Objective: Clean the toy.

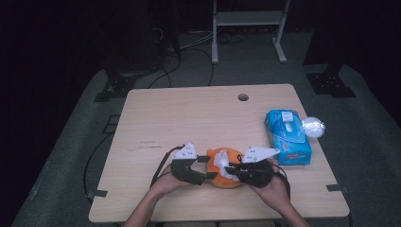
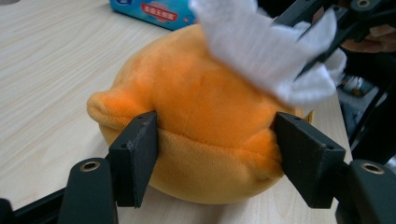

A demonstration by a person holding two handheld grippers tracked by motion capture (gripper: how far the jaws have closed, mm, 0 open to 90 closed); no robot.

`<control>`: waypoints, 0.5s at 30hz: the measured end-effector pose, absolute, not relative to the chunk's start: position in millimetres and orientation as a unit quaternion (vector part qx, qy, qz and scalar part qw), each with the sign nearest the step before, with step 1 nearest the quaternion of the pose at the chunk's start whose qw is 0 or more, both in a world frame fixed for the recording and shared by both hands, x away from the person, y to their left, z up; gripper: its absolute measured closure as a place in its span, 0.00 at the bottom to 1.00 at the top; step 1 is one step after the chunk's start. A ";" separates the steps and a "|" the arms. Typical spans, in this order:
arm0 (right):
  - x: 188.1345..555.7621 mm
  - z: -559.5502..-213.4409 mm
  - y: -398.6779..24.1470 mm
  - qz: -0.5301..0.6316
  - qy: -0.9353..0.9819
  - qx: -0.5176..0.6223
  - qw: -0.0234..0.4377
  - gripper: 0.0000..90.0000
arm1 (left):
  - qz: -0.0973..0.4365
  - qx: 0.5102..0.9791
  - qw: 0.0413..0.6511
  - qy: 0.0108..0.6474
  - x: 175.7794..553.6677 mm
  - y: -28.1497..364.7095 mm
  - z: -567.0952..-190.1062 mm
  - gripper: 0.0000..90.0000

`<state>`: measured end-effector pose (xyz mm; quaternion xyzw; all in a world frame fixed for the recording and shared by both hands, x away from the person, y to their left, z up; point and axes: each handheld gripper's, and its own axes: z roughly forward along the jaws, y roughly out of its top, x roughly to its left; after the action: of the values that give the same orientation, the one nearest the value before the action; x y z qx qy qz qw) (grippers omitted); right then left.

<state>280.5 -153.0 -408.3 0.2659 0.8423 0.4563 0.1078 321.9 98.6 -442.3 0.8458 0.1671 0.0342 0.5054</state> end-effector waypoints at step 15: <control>288.7 -406.5 -166.8 0.453 0.837 0.289 0.100 0.90 | 0.062 0.848 0.498 0.169 315.2 88.3 -440.7 0.35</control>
<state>288.7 -166.8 -406.5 0.2895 0.8373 0.4528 0.1003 315.2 88.3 -440.7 0.8482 0.1686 0.0622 0.4983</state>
